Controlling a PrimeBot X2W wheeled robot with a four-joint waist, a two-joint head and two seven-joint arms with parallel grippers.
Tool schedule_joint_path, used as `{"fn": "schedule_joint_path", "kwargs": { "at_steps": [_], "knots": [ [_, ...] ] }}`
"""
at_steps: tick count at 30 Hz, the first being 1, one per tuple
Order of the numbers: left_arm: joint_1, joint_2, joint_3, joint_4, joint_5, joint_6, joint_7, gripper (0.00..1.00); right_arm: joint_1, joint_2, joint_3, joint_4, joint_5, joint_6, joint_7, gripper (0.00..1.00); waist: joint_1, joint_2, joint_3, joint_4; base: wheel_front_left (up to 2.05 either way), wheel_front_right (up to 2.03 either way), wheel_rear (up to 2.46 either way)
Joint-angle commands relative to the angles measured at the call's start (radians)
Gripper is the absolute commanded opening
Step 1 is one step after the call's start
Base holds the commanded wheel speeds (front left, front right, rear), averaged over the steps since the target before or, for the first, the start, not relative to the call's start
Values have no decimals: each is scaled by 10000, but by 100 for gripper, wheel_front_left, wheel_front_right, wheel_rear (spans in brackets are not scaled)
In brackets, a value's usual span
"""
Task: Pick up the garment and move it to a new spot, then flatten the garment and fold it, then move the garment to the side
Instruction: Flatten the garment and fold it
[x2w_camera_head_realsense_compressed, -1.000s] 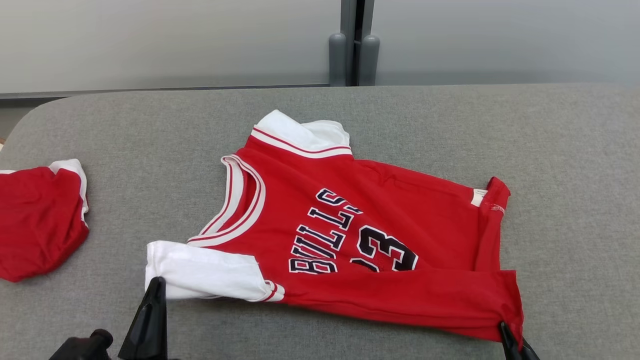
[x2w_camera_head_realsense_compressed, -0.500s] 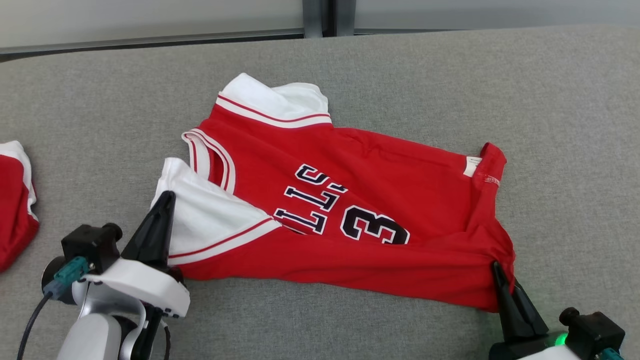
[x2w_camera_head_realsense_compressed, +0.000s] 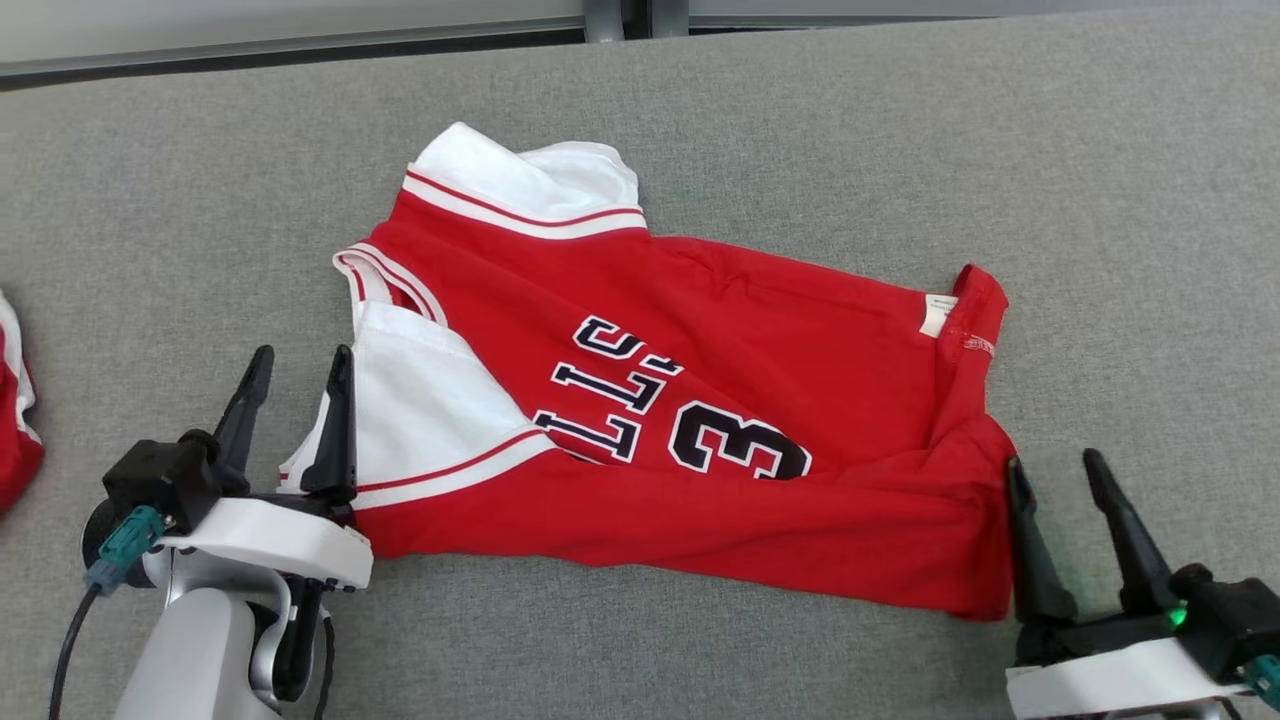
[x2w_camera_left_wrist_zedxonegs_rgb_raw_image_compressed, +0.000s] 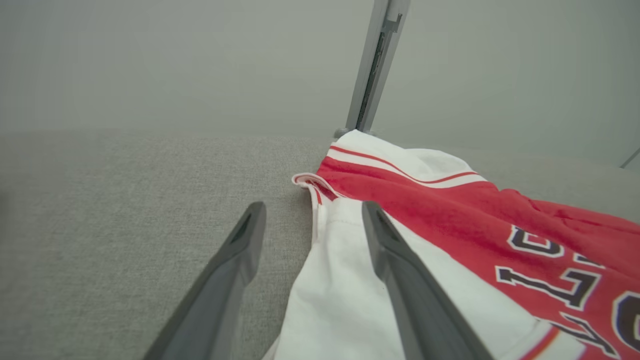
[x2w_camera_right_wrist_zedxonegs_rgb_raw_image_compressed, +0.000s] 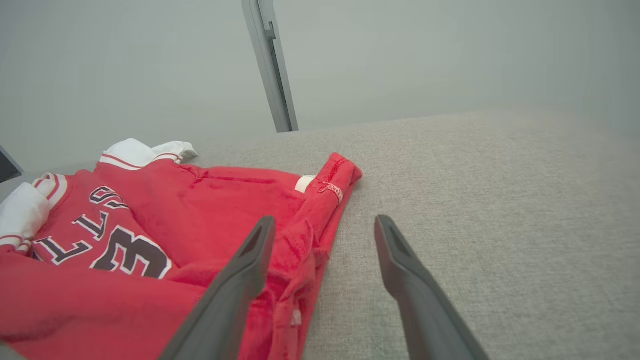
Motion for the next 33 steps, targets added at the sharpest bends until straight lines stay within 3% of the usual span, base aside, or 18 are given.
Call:
{"fn": "schedule_joint_path", "kwargs": {
  "at_steps": [1, 7, 14, 22, 33],
  "knots": [
    [119, -30, 80, -108, 108, 104, -109, 100, 32, 8, -148, -160, -90, -4, -7, 100, 0, 0, -106, 57, 0, 0, 0],
    [942, -173, 678, -1224, 639, 436, -256, 100, 315, 47, -745, -817, -654, -4, -7, 100, 0, 0, -701, 210, 0, 0, 0],
    [2407, -367, 983, -2027, 1164, 510, -253, 100, 899, 58, -746, -922, -767, -4, 158, 100, 0, 0, -1508, 268, 0, 0, 0],
    [3017, -489, 829, -1850, 1286, 449, -255, 100, 1298, 93, -706, -866, -561, -4, 297, 100, 0, 0, -1856, 247, 0, 0, 0],
    [2692, -537, 622, -1363, 1071, 258, -118, 100, 1148, -58, -483, -697, -482, -4, 486, 100, 0, 0, -1743, 279, 0, 0, 0]
  ]
}}
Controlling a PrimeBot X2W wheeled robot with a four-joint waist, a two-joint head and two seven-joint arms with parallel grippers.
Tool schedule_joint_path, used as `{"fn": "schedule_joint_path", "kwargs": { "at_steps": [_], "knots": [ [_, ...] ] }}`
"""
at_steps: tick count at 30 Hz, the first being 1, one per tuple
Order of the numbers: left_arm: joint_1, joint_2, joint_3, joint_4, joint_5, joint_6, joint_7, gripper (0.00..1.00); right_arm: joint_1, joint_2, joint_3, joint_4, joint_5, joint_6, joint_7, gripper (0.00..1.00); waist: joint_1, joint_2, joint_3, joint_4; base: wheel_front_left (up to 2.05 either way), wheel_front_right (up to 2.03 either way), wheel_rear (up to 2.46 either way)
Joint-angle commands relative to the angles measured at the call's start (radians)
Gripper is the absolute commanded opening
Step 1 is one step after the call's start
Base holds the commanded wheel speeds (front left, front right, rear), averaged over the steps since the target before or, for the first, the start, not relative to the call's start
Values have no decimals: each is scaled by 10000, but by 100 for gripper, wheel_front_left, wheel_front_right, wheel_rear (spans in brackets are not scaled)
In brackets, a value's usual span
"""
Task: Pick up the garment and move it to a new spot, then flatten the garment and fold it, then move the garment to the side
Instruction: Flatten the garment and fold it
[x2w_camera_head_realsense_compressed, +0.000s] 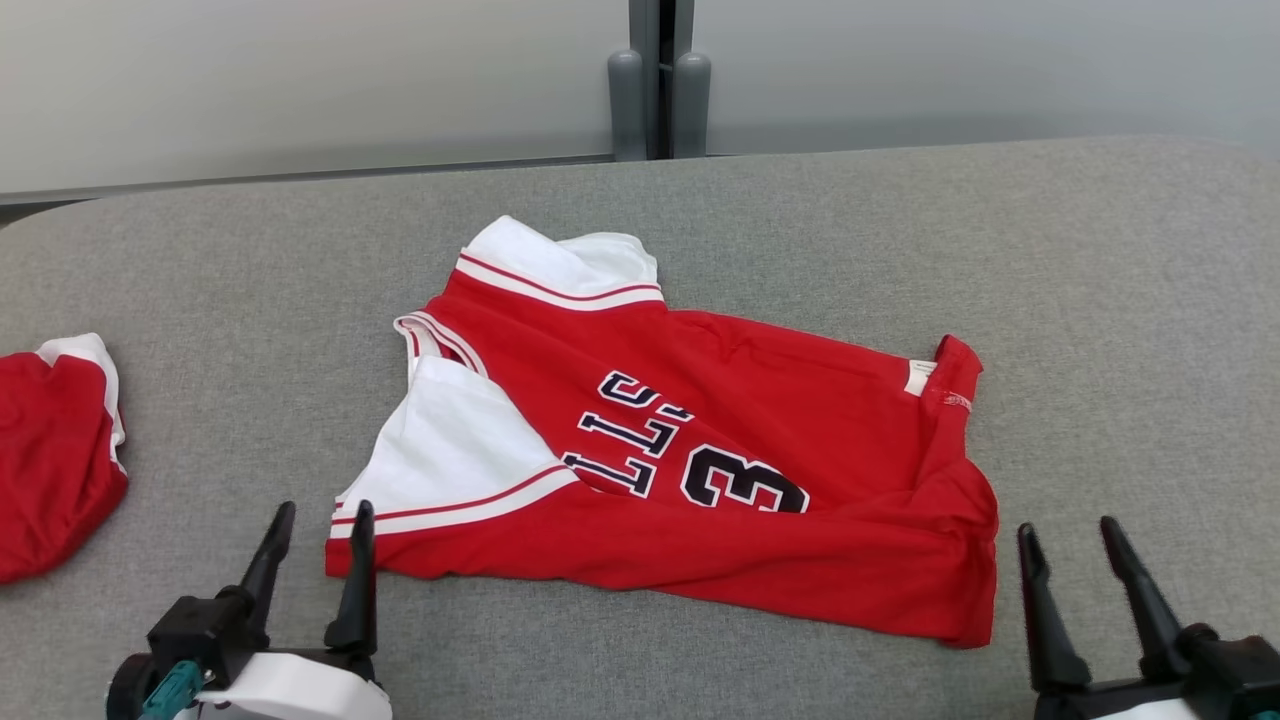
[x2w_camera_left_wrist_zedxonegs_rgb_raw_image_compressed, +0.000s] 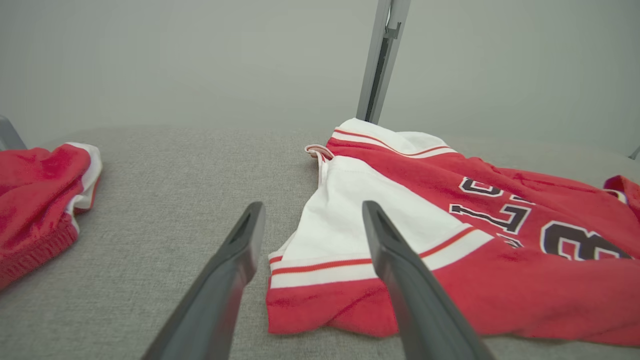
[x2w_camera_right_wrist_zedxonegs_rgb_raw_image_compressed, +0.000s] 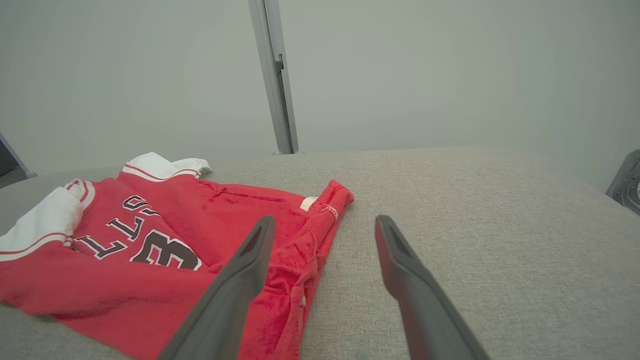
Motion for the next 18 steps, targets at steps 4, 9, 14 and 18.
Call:
{"fn": "schedule_joint_path", "kwargs": {
  "at_steps": [4, 9, 14, 18],
  "knots": [
    [-484, -40, -148, 940, -479, -262, 201, 100, -94, -108, 489, 575, 131, -4, 83, 100, 0, 0, 212, 54, 0, 0, 0],
    [-1017, -43, -293, 2196, -940, -444, 133, 100, -261, -64, 962, 1580, 226, -4, 132, 100, 0, 0, 533, 85, 0, 0, 0],
    [-1651, 101, -379, 3231, -1425, -538, 346, 100, -697, 125, 1233, 2430, 510, -4, 151, 100, 0, 0, 820, 130, 0, 0, 0],
    [-1961, 253, -653, 3863, -1707, -553, 799, 69, -1057, 236, 1442, 3002, 697, -4, 439, 74, 0, 0, 1002, 131, 0, 0, 0]
  ]
}}
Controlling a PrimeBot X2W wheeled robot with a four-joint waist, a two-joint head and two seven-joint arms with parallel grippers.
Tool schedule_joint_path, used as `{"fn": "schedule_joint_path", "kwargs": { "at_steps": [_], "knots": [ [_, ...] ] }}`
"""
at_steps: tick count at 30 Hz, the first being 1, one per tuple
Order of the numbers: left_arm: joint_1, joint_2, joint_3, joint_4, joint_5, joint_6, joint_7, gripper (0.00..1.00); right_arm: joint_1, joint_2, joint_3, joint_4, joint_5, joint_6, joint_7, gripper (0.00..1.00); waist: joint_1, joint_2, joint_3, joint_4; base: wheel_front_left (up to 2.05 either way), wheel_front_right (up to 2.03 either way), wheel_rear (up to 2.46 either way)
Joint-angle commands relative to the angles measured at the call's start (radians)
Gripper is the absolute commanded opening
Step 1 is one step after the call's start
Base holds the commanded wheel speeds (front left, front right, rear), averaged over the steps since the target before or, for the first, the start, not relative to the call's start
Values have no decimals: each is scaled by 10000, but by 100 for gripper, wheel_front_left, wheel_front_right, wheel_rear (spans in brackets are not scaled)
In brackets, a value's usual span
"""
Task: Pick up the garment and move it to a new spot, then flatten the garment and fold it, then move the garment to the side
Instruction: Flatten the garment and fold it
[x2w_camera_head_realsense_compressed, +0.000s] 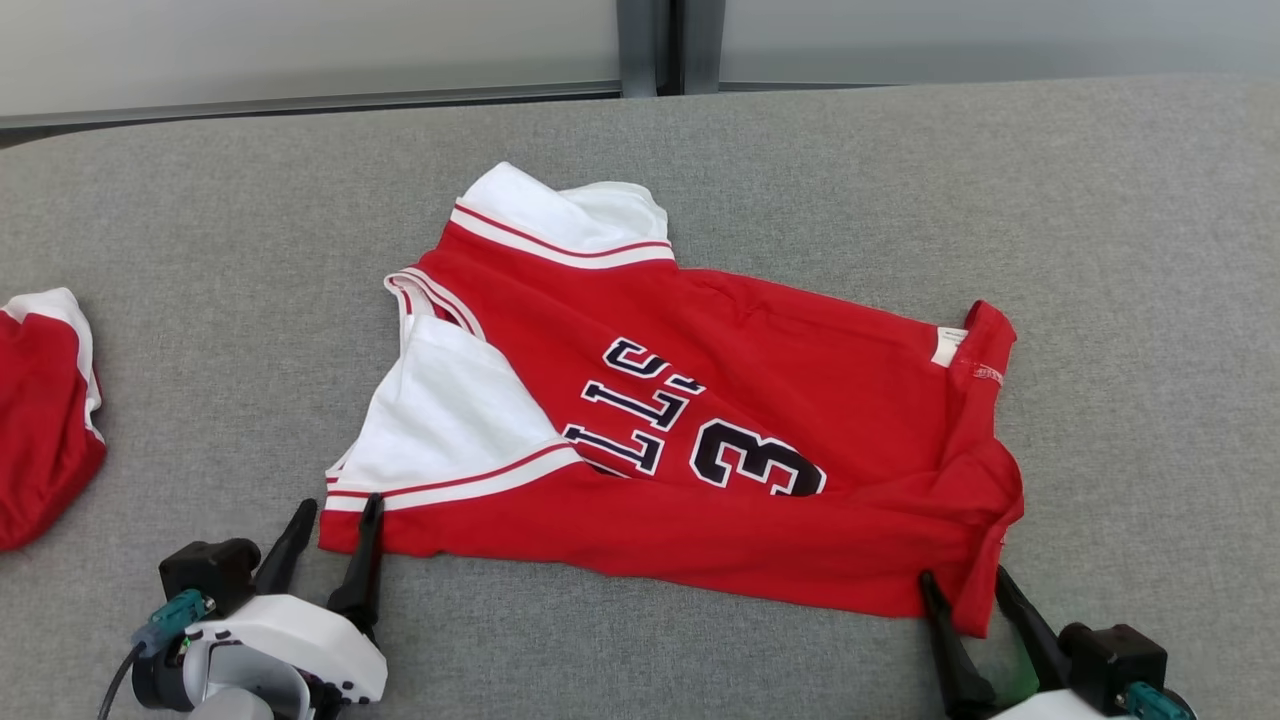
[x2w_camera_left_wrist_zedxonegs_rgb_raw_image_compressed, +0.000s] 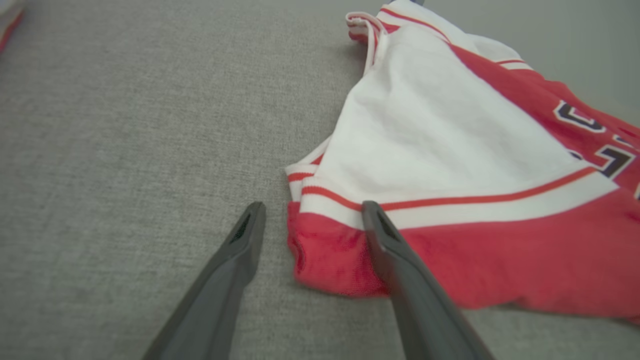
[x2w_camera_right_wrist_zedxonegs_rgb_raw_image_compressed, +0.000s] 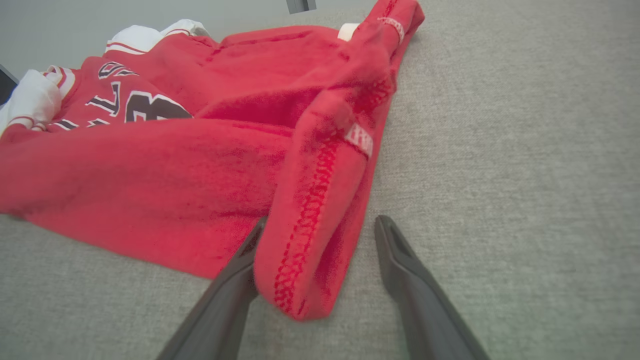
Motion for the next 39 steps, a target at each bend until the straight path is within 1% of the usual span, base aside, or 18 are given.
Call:
{"fn": "schedule_joint_path", "kwargs": {
  "at_steps": [1, 2, 3, 9, 12, 15, 19, 26, 30, 33, 34, 35, 36, 39],
  "knots": [
    [-28, 58, -158, 321, -124, 19, 289, 5, -159, 35, 98, 240, 107, -4, 205, 42, 0, -1, 69, 9, 0, 0, 0],
    [-77, 97, -259, 378, -144, 14, 312, 0, -224, 56, 114, 277, 144, -4, 184, 30, 0, -1, 101, 14, 0, 0, 0],
    [-121, 128, -344, 405, -191, 9, 295, 0, -284, 71, 114, 319, 154, -4, 158, 0, 0, -1, 121, 23, 0, 0, 0],
    [44, 308, -517, 42, -400, 1, -84, 0, -260, -12, -13, -52, 274, -13, 12, 0, 0, -1, 114, 123, 0, 0, 0],
    [394, 306, -408, -267, -596, 0, -207, 0, -10, -217, -31, -430, 333, -13, 39, 0, 0, -1, -78, 230, 0, 0, 0],
    [842, 303, -322, -682, -740, 129, -189, 0, 252, -459, -56, -808, 412, -13, 156, 0, 0, -1, -283, 370, 0, 0, 0],
    [1450, 260, -374, -1123, -820, 253, 28, 0, 632, -703, -25, -1125, 633, -13, 357, 0, 0, -1, -534, 564, 0, 0, 0],
    [2833, 153, -424, -2362, -995, 730, 632, 0, 1682, -1086, -98, -1715, 1328, -13, 1032, 0, 0, -1, -1033, 938, 0, 0, 0],
    [3503, 99, -515, -3087, -1086, 946, 1024, 0, 2208, -1294, -163, -2003, 1527, -13, 1305, 0, 0, -1, -1194, 952, 0, 0, 0],
    [3709, 106, -652, -3499, -1040, 1060, 1336, 0, 2403, -1399, -311, -2010, 1609, -13, 1457, 0, 0, -1, -1216, 885, 0, 0, 0],
    [3712, 125, -650, -3592, -1018, 1093, 1374, 4, 2382, -1412, -302, -2006, 1622, -13, 1488, 20, 0, -1, -1213, 832, 0, 0, 0],
    [3661, 134, -674, -3697, -970, 1144, 1389, 72, 2337, -1407, -306, -2022, 1660, -13, 1469, 55, 0, -1, -1200, 793, 0, 0, 0],
    [3545, 150, -636, -3836, -900, 1185, 1232, 100, 2263, -1400, -288, -2077, 1697, -13, 1441, 100, 0, -1, -1189, 742, 0, 0, 0],
    [3348, 199, -550, -4171, -612, 1414, 766, 100, 2073, -1291, -322, -2412, 1616, -11, 1161, 100, 0, -1, -1183, 568, 0, 0, 0]
  ]
}}
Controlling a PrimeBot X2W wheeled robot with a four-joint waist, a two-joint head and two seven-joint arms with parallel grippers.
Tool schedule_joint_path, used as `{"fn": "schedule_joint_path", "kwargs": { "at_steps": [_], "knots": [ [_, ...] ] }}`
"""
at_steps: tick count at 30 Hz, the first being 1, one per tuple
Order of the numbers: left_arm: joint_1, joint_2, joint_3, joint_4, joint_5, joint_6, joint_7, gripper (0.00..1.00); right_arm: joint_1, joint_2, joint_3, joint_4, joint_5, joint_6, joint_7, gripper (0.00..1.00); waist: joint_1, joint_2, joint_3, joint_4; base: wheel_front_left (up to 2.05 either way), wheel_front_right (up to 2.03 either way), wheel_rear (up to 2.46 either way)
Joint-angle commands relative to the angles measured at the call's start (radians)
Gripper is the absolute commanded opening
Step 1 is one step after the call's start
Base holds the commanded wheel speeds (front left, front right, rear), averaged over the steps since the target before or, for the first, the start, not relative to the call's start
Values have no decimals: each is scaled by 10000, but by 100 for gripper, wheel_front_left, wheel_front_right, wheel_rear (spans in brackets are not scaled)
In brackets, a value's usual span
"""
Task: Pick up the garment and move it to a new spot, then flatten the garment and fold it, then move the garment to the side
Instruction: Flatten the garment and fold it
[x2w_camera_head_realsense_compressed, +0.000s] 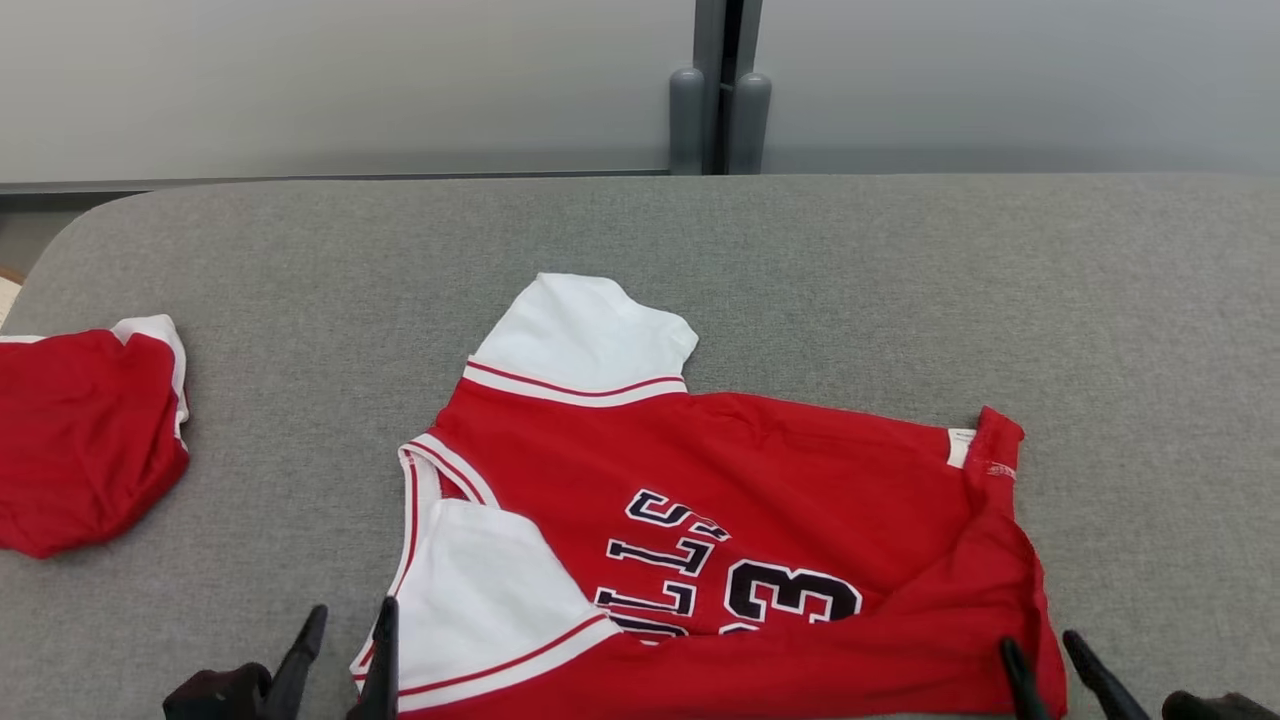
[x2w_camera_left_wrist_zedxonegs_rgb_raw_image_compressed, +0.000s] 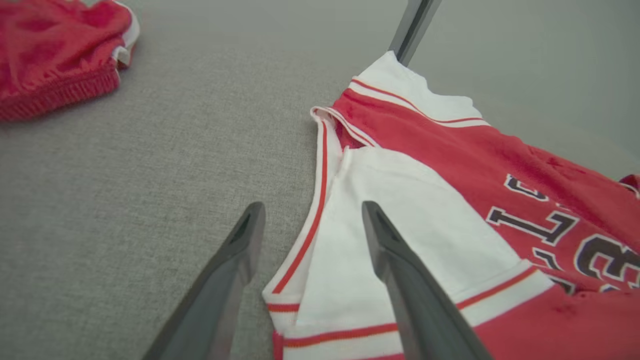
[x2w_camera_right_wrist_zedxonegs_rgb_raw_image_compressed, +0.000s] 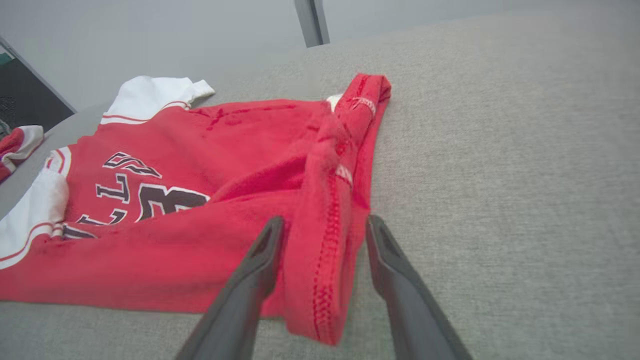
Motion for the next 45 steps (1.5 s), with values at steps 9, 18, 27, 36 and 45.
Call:
{"fn": "schedule_joint_path", "kwargs": {
  "at_steps": [9, 18, 27, 36, 45],
  "knots": [
    [-575, 457, 406, -1028, 998, 725, -1107, 100, -636, 217, -882, -1590, -1242, -18, -871, 100, 0, -1, -168, -605, 0, 0, 0],
    [-672, 671, 393, -1504, 1386, 1054, -1066, 100, -752, 453, -1281, -2166, -1728, -18, -486, 100, 0, -1, -213, -688, 0, 0, 0],
    [-1901, 731, -174, -1470, 1356, 499, -609, 100, -997, 631, -1283, -2339, -1754, -18, -371, 100, 0, -1, 480, -591, 0, 0, 0],
    [-6140, 536, -1322, 1186, 1230, -955, 576, 100, -2045, 614, -932, -2493, -1906, -18, -398, 100, 0, -1, 2185, -937, 0, 0, 0],
    [-9136, 398, -1674, 5402, 624, -1353, 965, 100, -2708, 817, -682, -2069, -1780, -18, -796, 100, 0, -1, 2982, -1498, 0, 0, 0]
  ]
}}
